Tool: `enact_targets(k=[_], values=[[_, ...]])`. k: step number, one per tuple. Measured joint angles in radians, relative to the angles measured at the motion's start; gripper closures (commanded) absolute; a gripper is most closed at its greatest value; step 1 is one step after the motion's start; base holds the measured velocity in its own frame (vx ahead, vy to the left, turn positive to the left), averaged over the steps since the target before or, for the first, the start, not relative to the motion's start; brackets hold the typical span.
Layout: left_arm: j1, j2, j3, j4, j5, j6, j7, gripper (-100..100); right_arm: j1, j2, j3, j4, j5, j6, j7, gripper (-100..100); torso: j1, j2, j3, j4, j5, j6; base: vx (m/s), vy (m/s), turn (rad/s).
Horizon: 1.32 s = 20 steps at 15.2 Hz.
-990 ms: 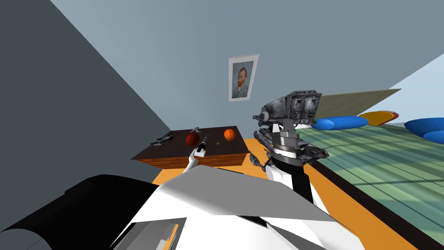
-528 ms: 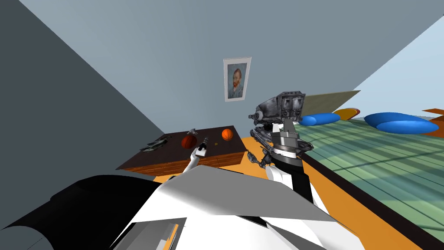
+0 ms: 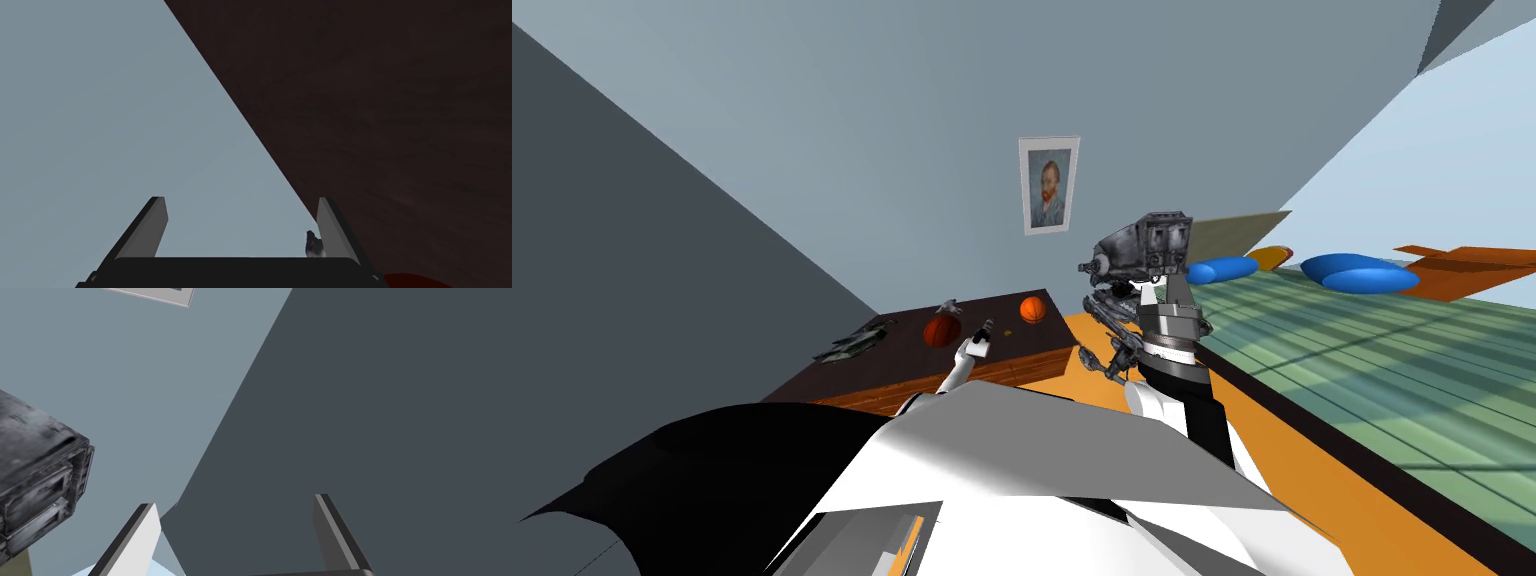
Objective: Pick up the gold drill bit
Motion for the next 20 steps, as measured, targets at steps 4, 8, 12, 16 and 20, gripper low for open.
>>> enact_targets(k=[4, 8, 12, 16, 20], values=[[-0.044, 0.005, 0.002, 0.088, 0.005, 0.029, -0.017, -100, 0.000, 0.000, 0.000, 0.000, 0.000, 0.000, 0.000, 0, 0.001, 0.000, 0.000, 0.000, 0.000, -0.001, -0.014, 0.025, -0.138], [-0.087, -0.001, 0.012, 0.168, 0.000, 0.052, -0.035, -100, 0.000, 0.000, 0.000, 0.000, 0.000, 0.000, 0.000, 0, 0.000, 0.000, 0.000, 0.000, 0.000, 0.000, -0.009, 0.018, -0.119], [-0.120, -0.004, 0.016, 0.231, 0.001, 0.088, -0.052, -100, 0.000, 0.000, 0.000, 0.000, 0.000, 0.000, 0.000, 0, 0.000, 0.000, 0.000, 0.000, 0.000, -0.001, -0.013, 0.021, -0.125], [-0.158, -0.006, 0.023, 0.298, -0.002, 0.108, -0.065, -100, 0.000, 0.000, 0.000, 0.000, 0.000, 0.000, 0.000, 0, 0.000, 0.000, 0.000, 0.000, 0.000, 0.000, -0.010, 0.015, -0.102], [-0.188, -0.008, 0.025, 0.353, 0.000, 0.137, -0.079, -100, 0.000, 0.000, 0.000, 0.000, 0.000, 0.000, 0.000, 0, 0.000, 0.000, 0.000, 0.000, 0.000, -0.001, -0.010, 0.016, -0.093]])
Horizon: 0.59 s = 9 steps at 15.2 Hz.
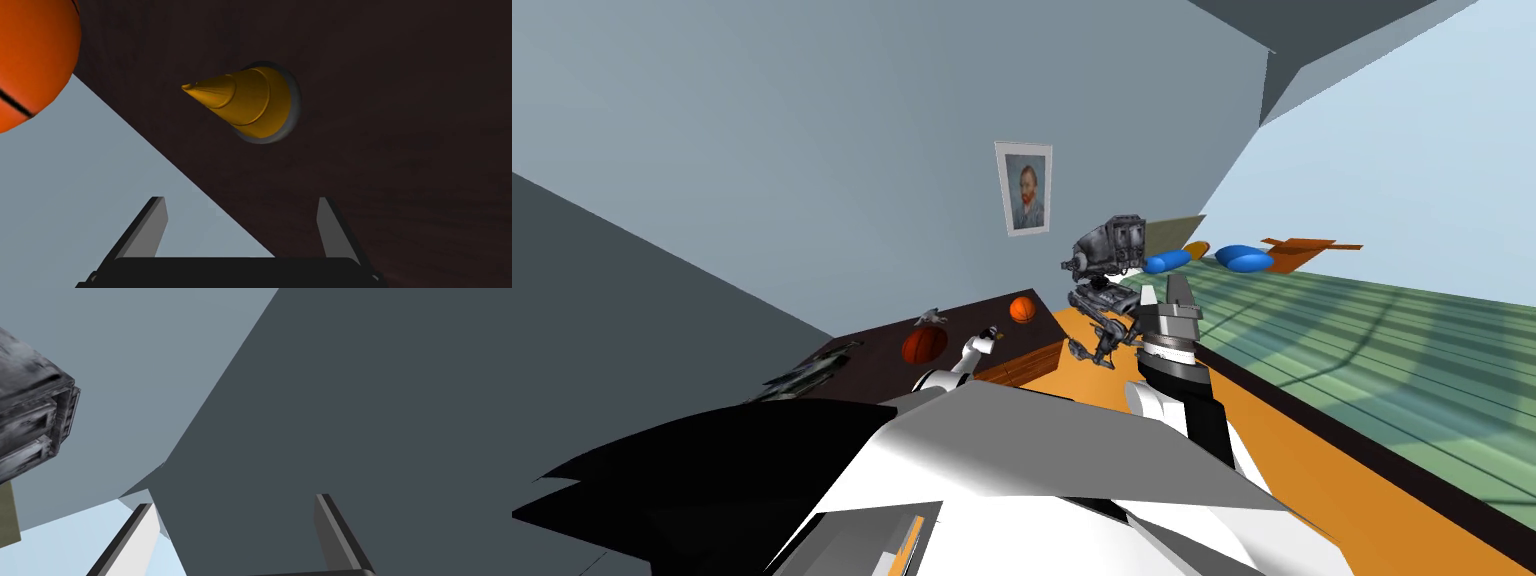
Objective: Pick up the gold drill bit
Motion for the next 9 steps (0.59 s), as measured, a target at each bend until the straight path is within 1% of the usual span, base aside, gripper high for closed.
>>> enact_targets(k=[3, 7, 9], values=[[-0.026, 0.002, 0.001, 0.055, 0.005, 0.010, -0.010, -100, 0.000, 0.000, 0.000, 0.000, 0.000, 0.000, 0.000, 0, 0.000, 0.000, 0.000, 0.000, 0.000, 0.000, -0.009, 0.013, -0.109], [-0.062, -0.003, 0.008, 0.122, 0.000, 0.034, -0.023, -100, 0.000, 0.000, 0.000, 0.000, 0.000, 0.000, 0.000, 0, 0.000, 0.000, 0.000, 0.000, 0.000, 0.000, -0.013, 0.017, -0.105], [-0.087, -0.004, 0.013, 0.166, -0.004, 0.038, -0.027, -100, 0.000, 0.000, 0.000, 0.000, 0.000, 0.000, 0.000, 0, 0.000, 0.000, 0.000, 0.000, 0.000, 0.000, -0.008, 0.013, -0.088]])
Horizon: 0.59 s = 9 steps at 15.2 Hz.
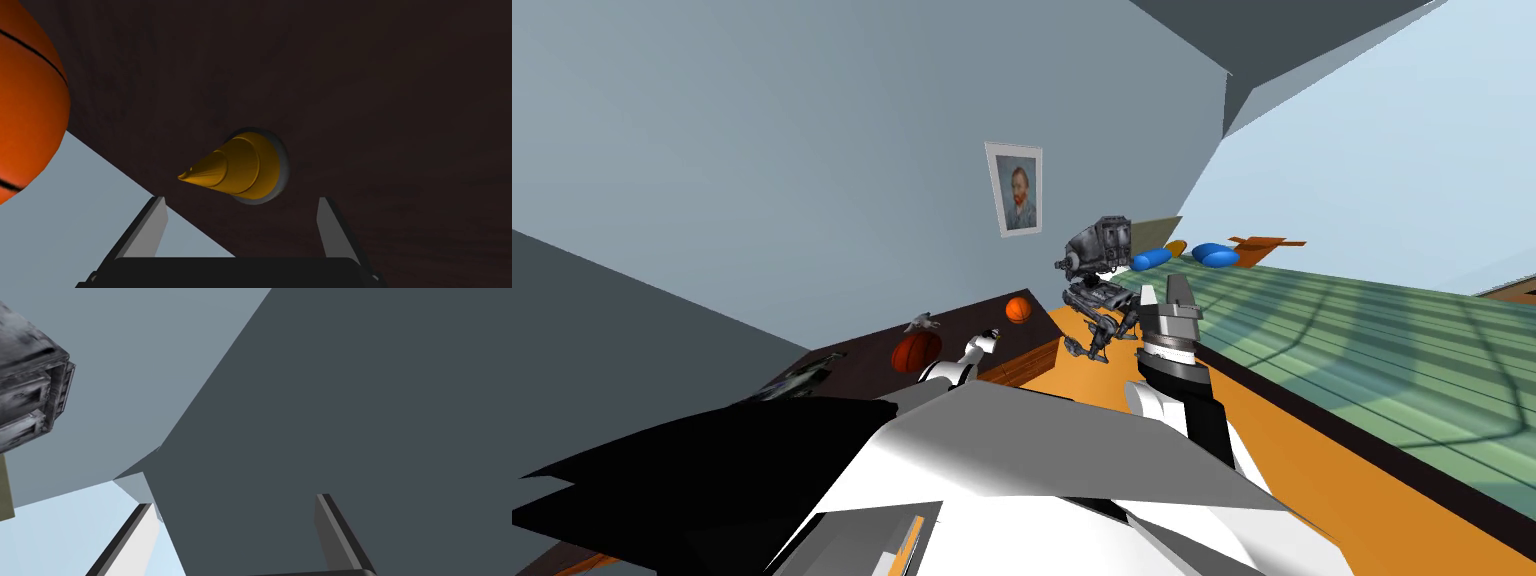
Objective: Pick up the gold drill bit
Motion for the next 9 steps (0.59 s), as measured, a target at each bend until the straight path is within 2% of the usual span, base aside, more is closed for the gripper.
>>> enact_targets(k=[1, 2, 3, 4, 5, 6, 7, 9], values=[[-0.003, -0.001, 0.001, 0.004, -0.001, 0.003, -0.001, -100, 0.000, 0.000, 0.000, 0.000, 0.000, 0.000, 0.000, 0, 0.000, 0.000, 0.000, 0.000, 0.000, 0.000, 0.026, 0.006, -0.137], [-0.011, 0.004, 0.008, 0.038, -0.011, -0.015, 0.008, -100, 0.000, 0.000, 0.000, 0.000, 0.000, 0.000, 0.000, 0, 0.000, -0.001, -0.001, 0.000, 0.000, 0.000, 0.053, 0.008, -0.181], [-0.004, 0.009, 0.010, 0.045, -0.013, -0.029, 0.016, -100, 0.000, 0.000, 0.000, 0.000, 0.000, 0.000, 0.000, 0, 0.000, -0.003, -0.002, -0.001, 0.000, 0.000, 0.047, 0.006, -0.081], [0.005, 0.010, 0.010, 0.037, -0.011, -0.032, 0.018, -100, 0.000, 0.000, 0.000, 0.000, 0.000, 0.000, 0.000, 0, 0.000, -0.003, -0.002, -0.001, 0.000, -0.001, 0.046, 0.002, -0.099], [0.008, 0.014, 0.015, 0.049, -0.017, -0.043, 0.025, -100, 0.000, 0.000, 0.000, 0.000, 0.000, 0.000, 0.000, 0, 0.000, -0.004, -0.002, -0.001, 0.000, 0.000, -0.004, 0.000, -0.012], [0.027, 0.016, 0.013, 0.027, -0.009, -0.042, 0.026, -100, 0.000, 0.000, 0.000, 0.000, 0.000, 0.000, 0.000, 0, -0.001, -0.002, -0.001, -0.001, 0.000, -0.001, -0.005, -0.003, 0.000], [0.033, 0.016, 0.011, 0.017, -0.006, -0.038, 0.025, 100, 0.000, 0.000, 0.000, 0.000, 0.000, 0.000, 0.000, 0, -0.001, -0.001, -0.001, 0.000, 0.000, -0.001, 0.000, 0.000, 0.000], [0.034, 0.016, 0.011, 0.019, -0.006, -0.037, 0.025, 100, 0.000, 0.000, 0.000, 0.000, 0.000, 0.000, 0.000, 0, -0.001, -0.001, 0.000, 0.000, 0.000, 0.000, -0.001, 0.000, 0.005]])
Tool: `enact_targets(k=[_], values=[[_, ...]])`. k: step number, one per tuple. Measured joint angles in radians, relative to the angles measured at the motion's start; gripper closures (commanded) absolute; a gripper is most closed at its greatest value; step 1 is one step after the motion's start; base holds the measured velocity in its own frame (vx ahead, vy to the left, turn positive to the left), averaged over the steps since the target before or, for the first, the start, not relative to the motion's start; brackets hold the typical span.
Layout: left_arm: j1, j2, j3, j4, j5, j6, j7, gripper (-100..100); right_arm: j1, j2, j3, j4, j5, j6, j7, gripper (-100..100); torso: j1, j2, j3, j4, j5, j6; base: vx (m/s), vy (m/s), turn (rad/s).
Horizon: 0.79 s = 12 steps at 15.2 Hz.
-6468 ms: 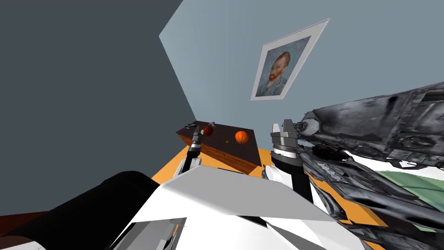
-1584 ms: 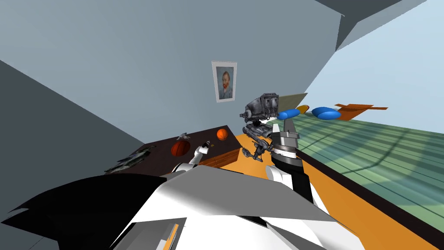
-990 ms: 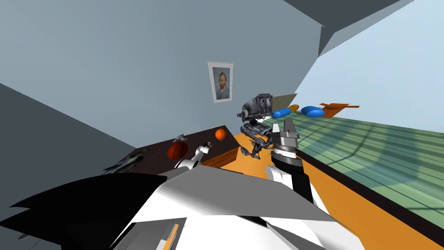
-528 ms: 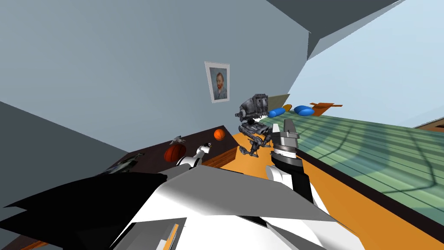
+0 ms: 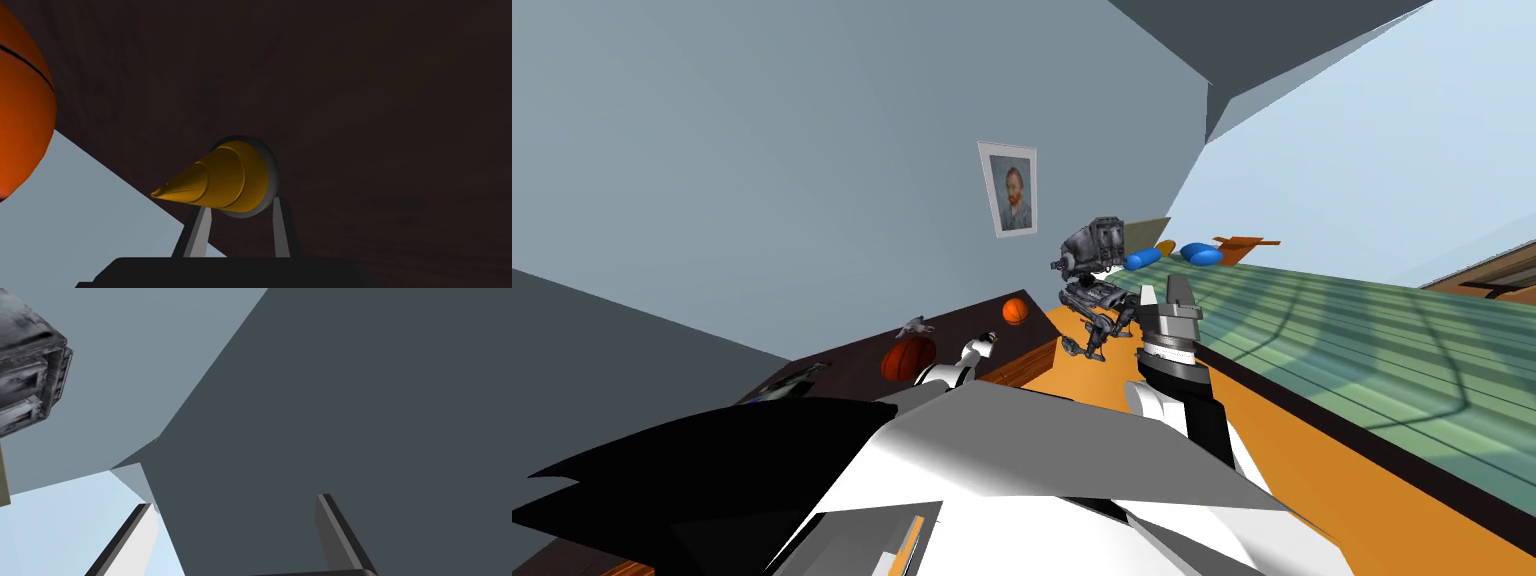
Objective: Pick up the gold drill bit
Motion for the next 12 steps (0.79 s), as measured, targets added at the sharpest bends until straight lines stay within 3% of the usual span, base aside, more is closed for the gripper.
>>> enact_targets(k=[3, 4, 6, 9, 11, 12], values=[[-0.001, 0.000, 0.000, -0.001, 0.000, -0.001, 0.000, 100, 0.000, 0.000, 0.000, 0.000, 0.000, 0.000, 0.000, 0, 0.000, 0.000, 0.000, -0.001, 0.000, -0.001, 0.001, 0.002, -0.030], [0.018, 0.003, -0.003, -0.021, 0.008, 0.001, 0.000, 100, 0.000, 0.000, 0.000, 0.000, 0.000, 0.000, 0.000, 0, 0.001, 0.000, 0.000, -0.001, 0.000, -0.001, -0.015, 0.018, -0.064], [0.025, 0.008, 0.001, -0.012, 0.005, -0.014, 0.008, 100, 0.000, 0.000, 0.000, 0.000, 0.000, 0.000, 0.000, 0, 0.004, 0.001, -0.001, -0.003, 0.001, -0.003, -0.009, 0.011, -0.033], [-0.003, 0.008, -0.008, 0.013, 0.017, -0.011, -0.004, 100, 0.000, 0.000, 0.000, 0.000, 0.000, 0.000, 0.000, 0, 0.003, -0.002, -0.002, -0.003, 0.001, -0.004, 0.006, -0.015, 0.137], [-0.006, -0.009, -0.011, -0.036, 0.012, 0.031, -0.017, 100, 0.000, 0.000, 0.000, 0.000, 0.000, 0.000, 0.000, 0, 0.003, 0.000, -0.002, -0.003, 0.001, -0.004, -0.032, -0.009, 0.143], [-0.022, -0.013, -0.011, -0.028, 0.008, 0.038, -0.021, 100, 0.000, 0.000, 0.000, 0.000, 0.000, 0.000, 0.000, 0, 0.003, 0.001, -0.002, -0.004, 0.001, -0.004, -0.027, -0.007, 0.038]])
